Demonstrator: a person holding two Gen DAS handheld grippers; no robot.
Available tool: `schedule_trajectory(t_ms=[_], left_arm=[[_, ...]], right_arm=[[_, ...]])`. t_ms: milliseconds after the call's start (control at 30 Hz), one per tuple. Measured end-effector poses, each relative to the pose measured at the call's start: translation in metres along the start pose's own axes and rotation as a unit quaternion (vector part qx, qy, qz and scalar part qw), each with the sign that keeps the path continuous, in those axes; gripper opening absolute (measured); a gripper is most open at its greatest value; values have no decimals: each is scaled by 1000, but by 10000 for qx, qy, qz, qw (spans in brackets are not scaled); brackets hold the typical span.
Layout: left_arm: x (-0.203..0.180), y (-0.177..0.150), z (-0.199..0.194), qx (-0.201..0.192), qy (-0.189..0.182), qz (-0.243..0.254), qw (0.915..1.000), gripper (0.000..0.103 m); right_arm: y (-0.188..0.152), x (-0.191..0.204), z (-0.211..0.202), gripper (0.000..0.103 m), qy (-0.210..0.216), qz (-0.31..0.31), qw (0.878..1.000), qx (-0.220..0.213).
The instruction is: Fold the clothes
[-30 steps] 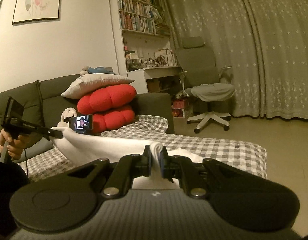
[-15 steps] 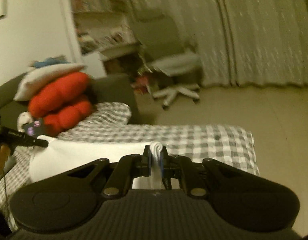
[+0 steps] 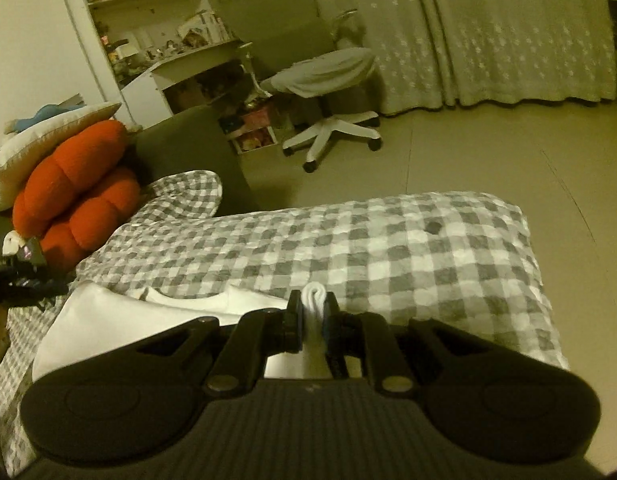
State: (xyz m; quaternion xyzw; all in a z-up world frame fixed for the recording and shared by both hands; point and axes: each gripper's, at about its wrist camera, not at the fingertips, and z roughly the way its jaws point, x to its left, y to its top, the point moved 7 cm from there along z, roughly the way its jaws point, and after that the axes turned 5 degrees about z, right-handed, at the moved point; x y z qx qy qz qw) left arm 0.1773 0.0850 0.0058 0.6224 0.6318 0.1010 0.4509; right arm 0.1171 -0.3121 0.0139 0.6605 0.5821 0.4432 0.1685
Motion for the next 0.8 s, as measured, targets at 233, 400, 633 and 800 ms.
schedule_trajectory(t_ms=[233,400,633,800], left_arm=[[-5,-10,24,74,158,385,9991,66],[-12,-13,32,198,104,683,9974,15],[-21,-2,9,-289,99,736,9968,7],[-5,2,16,-266,332,554,9976,7]], right_arm=[[-2,1,3,16,-5,-101,9999,-11],[-3,5,1,14,12,-313,9995,-98],[4,10,-1,12,-84,-429,9985,-335],[10,12,10,11,-133,-486,9981,-344]])
